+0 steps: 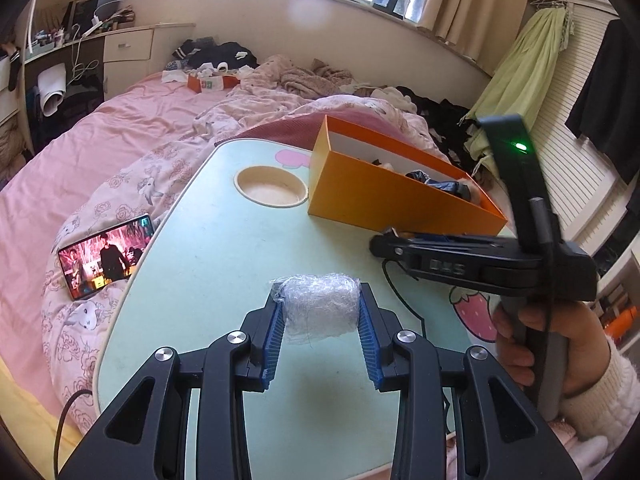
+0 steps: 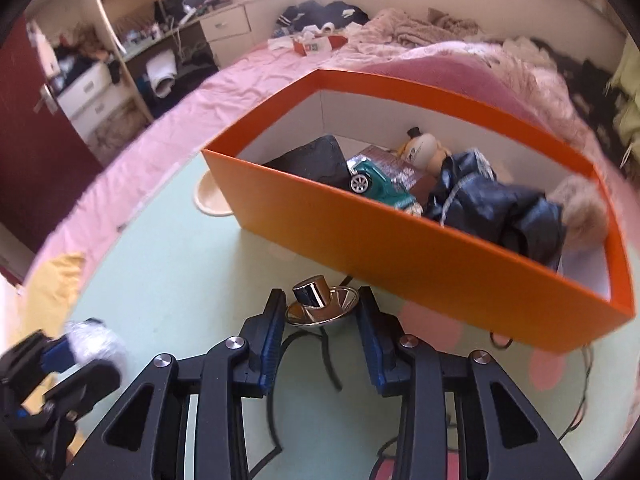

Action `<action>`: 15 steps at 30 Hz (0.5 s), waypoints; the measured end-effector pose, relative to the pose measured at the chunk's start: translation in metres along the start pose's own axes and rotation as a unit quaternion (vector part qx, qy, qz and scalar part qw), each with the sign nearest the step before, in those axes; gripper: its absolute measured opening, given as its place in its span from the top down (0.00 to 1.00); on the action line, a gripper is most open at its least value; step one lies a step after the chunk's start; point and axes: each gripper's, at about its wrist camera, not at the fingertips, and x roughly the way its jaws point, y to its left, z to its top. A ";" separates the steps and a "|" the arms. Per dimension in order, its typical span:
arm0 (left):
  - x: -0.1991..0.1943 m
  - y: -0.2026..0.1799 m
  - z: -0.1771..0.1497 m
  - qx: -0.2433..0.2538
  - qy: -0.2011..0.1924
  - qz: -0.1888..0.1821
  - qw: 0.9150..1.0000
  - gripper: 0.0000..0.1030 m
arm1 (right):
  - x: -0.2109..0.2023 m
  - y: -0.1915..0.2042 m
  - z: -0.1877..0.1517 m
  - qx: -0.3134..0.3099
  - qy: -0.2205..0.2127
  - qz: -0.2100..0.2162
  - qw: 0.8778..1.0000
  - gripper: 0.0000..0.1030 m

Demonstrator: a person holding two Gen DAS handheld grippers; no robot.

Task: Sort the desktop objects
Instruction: 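Carry the plastic bag into the box and open the left gripper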

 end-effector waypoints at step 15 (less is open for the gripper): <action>0.021 -0.064 0.079 0.073 -0.030 -0.020 0.997 0.65 | -0.110 -0.036 0.025 0.006 -0.148 -0.010 0.989 0.67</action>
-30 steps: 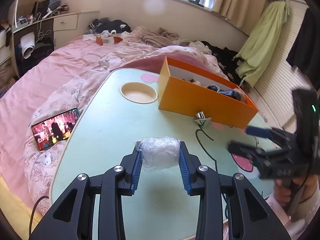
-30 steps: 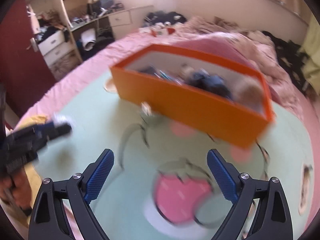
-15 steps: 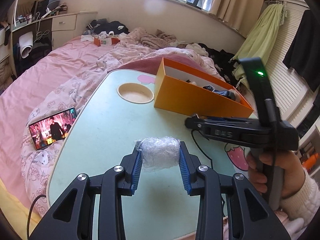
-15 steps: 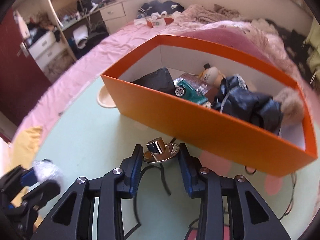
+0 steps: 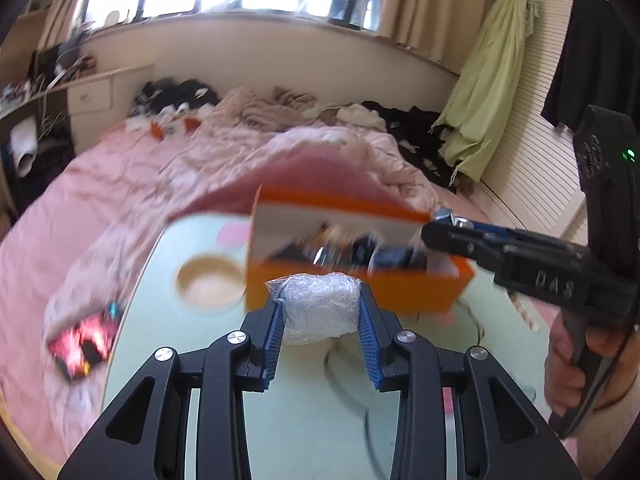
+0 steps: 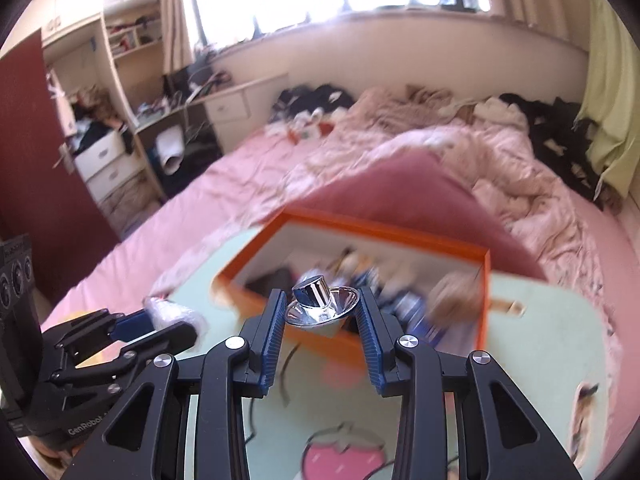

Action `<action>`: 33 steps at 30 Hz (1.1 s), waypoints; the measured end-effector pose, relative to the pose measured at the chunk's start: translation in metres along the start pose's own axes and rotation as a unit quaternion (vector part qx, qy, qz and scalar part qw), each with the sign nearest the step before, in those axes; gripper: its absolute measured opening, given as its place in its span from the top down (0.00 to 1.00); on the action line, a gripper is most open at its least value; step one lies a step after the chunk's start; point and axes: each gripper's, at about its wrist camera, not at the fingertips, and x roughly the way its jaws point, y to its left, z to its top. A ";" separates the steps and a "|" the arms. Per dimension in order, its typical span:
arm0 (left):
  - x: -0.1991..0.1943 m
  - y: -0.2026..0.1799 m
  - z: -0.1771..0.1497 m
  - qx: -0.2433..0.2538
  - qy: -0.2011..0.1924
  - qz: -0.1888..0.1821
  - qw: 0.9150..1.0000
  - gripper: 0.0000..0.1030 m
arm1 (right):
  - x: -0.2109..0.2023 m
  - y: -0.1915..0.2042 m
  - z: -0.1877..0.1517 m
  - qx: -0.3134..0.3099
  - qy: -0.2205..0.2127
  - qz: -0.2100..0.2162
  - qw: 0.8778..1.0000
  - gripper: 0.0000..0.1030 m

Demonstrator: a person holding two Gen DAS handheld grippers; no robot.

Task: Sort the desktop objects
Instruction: 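Carry the plastic bag into the box and open the left gripper, then withdraw both grippers from the box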

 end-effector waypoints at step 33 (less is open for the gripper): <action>0.015 -0.009 -0.048 0.019 0.052 0.071 0.996 0.19 | -0.018 -0.019 -0.094 -0.017 0.068 -0.026 0.997 0.17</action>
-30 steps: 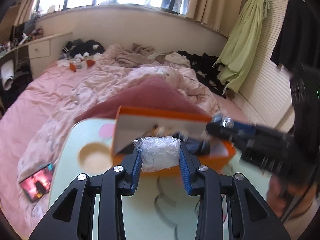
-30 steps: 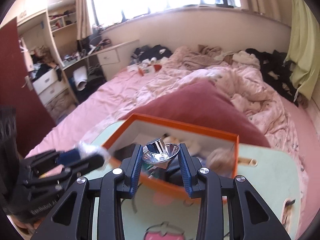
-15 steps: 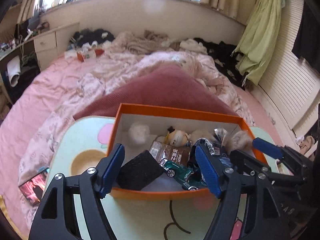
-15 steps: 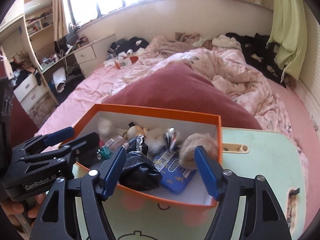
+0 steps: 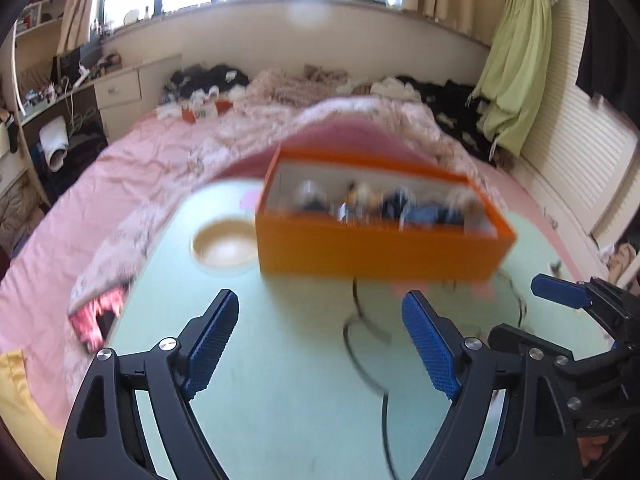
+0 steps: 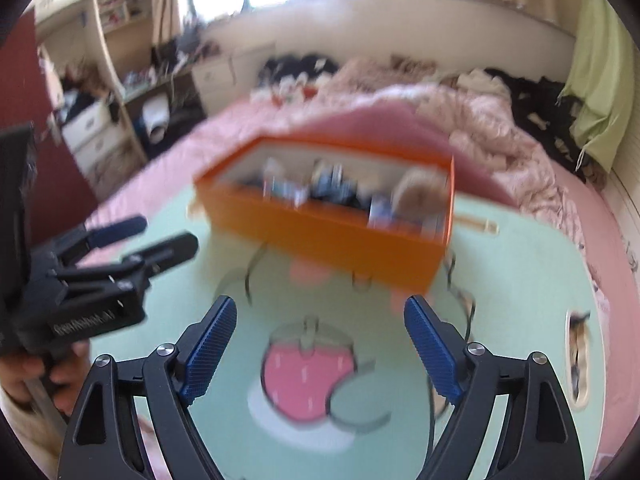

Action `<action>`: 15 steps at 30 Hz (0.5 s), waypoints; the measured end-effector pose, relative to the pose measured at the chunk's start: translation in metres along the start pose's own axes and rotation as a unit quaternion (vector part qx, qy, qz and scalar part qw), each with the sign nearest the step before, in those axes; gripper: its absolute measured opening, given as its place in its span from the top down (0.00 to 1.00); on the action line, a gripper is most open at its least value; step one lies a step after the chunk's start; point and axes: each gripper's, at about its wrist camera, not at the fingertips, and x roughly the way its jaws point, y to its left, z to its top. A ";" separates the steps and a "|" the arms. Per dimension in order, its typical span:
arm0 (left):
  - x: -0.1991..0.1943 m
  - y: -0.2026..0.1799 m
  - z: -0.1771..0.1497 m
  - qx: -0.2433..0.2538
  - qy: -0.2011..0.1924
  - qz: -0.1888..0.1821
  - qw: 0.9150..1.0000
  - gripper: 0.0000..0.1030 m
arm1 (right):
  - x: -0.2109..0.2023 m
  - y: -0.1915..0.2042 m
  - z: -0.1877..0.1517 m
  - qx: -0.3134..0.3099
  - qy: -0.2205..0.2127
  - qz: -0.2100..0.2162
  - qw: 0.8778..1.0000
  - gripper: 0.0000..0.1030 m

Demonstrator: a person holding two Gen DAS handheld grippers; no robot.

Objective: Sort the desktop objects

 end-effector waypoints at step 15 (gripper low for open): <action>0.002 -0.017 -0.052 0.063 0.030 0.024 0.997 0.00 | 0.038 -0.015 -0.042 0.010 0.062 -0.048 0.997 0.00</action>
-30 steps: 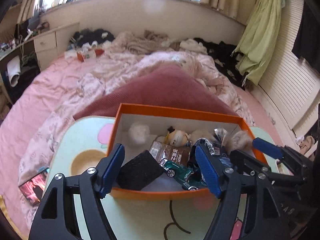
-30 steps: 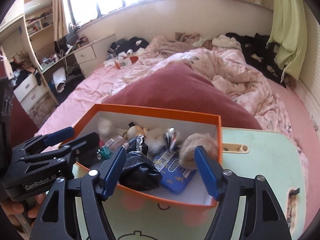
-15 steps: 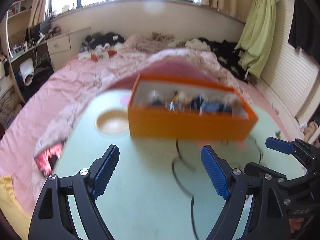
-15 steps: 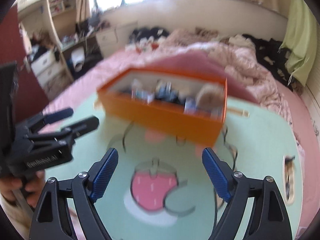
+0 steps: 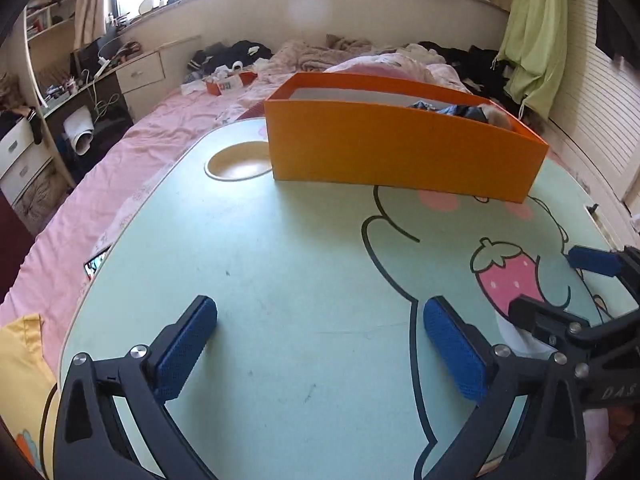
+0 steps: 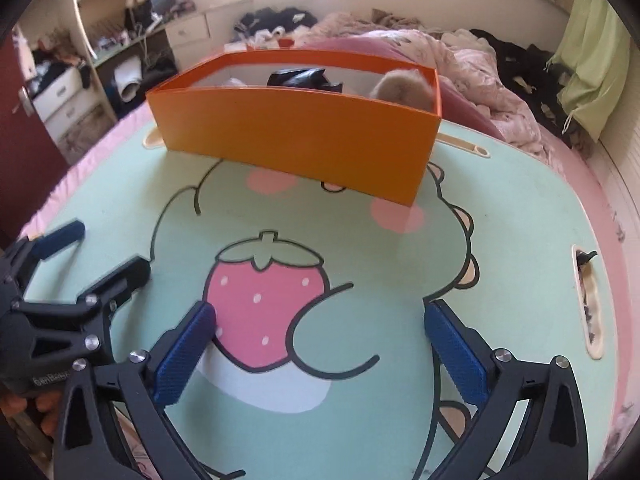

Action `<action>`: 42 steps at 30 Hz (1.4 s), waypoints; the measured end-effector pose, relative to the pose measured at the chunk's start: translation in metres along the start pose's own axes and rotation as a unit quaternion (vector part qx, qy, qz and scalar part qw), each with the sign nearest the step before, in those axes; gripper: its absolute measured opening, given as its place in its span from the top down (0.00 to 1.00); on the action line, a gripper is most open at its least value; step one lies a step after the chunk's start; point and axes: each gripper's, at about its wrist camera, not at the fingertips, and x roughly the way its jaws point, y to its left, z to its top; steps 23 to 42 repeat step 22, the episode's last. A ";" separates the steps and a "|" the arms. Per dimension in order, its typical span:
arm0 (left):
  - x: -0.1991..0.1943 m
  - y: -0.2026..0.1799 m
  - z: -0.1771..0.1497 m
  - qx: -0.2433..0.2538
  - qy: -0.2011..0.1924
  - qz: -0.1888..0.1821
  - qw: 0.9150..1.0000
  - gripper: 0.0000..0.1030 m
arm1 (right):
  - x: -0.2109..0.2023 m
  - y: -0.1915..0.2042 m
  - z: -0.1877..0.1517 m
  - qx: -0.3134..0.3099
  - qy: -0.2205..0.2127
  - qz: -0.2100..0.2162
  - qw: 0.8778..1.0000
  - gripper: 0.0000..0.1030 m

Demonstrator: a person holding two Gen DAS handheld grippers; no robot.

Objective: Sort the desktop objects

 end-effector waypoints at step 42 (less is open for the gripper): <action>-0.021 -0.007 -0.006 0.036 -0.003 -0.035 0.999 0.00 | 0.000 -0.003 -0.001 0.001 -0.002 -0.001 1.000 0.00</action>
